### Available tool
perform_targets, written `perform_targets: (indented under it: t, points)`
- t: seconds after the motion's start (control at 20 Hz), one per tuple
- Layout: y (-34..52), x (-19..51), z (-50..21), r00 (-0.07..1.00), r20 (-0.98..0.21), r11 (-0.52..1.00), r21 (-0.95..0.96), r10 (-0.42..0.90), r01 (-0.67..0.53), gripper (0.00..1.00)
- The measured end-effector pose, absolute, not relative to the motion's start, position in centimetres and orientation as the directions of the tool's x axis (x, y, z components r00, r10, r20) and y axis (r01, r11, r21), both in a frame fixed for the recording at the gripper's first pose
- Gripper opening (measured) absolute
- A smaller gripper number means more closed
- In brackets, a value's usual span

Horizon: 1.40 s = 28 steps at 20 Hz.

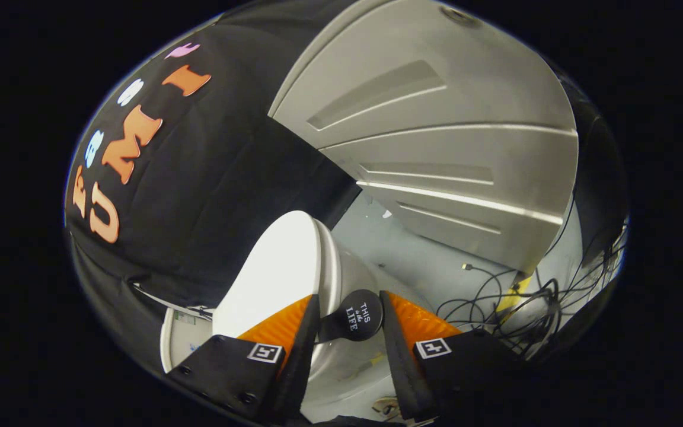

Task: Open the toilet lid.

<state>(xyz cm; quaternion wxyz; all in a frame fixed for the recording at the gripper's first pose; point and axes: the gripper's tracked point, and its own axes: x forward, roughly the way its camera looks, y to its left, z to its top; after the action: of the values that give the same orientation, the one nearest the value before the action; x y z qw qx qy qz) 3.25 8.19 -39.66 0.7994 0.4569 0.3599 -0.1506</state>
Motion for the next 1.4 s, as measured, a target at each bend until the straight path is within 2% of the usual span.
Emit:
perform_targets:
  t: [0.05, 0.2, 0.35, 0.4, 0.55, 0.6, 0.65, 1.05, 1.25, 1.4]
  points:
    - [8.0, 3.3, -39.7, 0.698, -0.71, 0.536, 0.627, 0.093, 0.566, 0.56]
    - [8.0, 3.3, -39.8, 0.702, -0.706, 0.53, 0.631, 0.091, 0.566, 0.52]
    - [7.8, 3.4, -39.3, 0.722, -0.683, 0.484, 0.671, 0.11, 0.562, 0.4]
    - [7.8, 3.5, -39.2, 0.733, -0.67, 0.46, 0.691, 0.119, 0.557, 0.39]
    - [7.9, 4.2, -38.5, 0.768, -0.626, 0.442, 0.731, 0.133, 0.519, 0.16]
    - [7.8, 3.8, -38.1, 0.78, -0.612, 0.444, 0.74, 0.133, 0.505, 0.14]
    - [7.7, 3.8, -38.1, 0.783, -0.607, 0.446, 0.742, 0.134, 0.499, 0.08]
    - [7.0, 3.7, -38.3, 0.789, -0.599, 0.38, 0.767, 0.137, 0.517, 0.08]
    - [7.1, 4.1, -36.9, 0.804, -0.58, 0.416, 0.768, 0.129, 0.487, 0.08]
    - [7.1, 4.6, -34.9, 0.822, -0.558, 0.502, 0.746, 0.113, 0.437, 0.08]
